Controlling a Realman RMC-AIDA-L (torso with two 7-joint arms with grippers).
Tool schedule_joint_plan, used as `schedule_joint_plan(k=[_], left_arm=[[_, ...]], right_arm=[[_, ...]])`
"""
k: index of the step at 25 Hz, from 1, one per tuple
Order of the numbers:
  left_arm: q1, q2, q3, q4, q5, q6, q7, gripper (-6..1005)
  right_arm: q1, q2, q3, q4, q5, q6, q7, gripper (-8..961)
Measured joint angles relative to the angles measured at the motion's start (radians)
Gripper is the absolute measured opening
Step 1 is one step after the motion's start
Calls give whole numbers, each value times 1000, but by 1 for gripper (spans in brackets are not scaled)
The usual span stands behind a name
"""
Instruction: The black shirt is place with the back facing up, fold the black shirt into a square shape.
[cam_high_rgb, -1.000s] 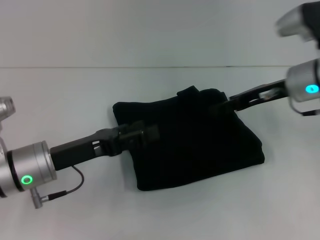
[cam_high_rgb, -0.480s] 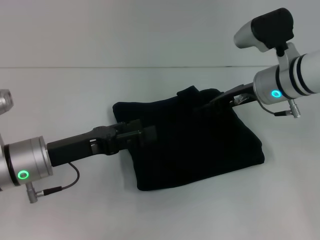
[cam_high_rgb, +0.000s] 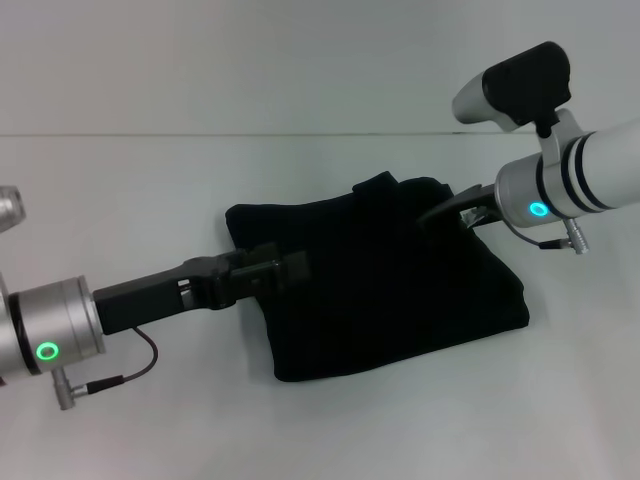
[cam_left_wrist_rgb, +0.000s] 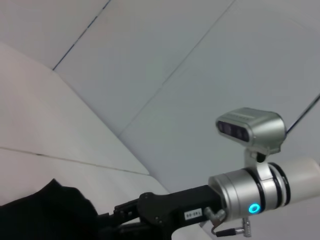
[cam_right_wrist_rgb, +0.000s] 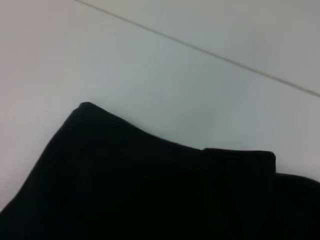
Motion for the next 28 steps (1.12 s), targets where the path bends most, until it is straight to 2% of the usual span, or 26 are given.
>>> schedule_joint_plan(k=[8,13,19,28], left_arm=[[2,-3,4,-1,0,-12,-3,895],[2,-6,5,-3,0,-19,-3,894],[3,-9,2,-8,0,-21,-3,893],[4,-14,6,-17,-1,-33,-3,894]], right_arm=[[-7,6,5,-21,2,7,-4,337],[-13,7,10,-39,2,9,2,95],[-15,7,6,-41,2,11,0,32],[-54,9,10,-90,18,9,6,92]])
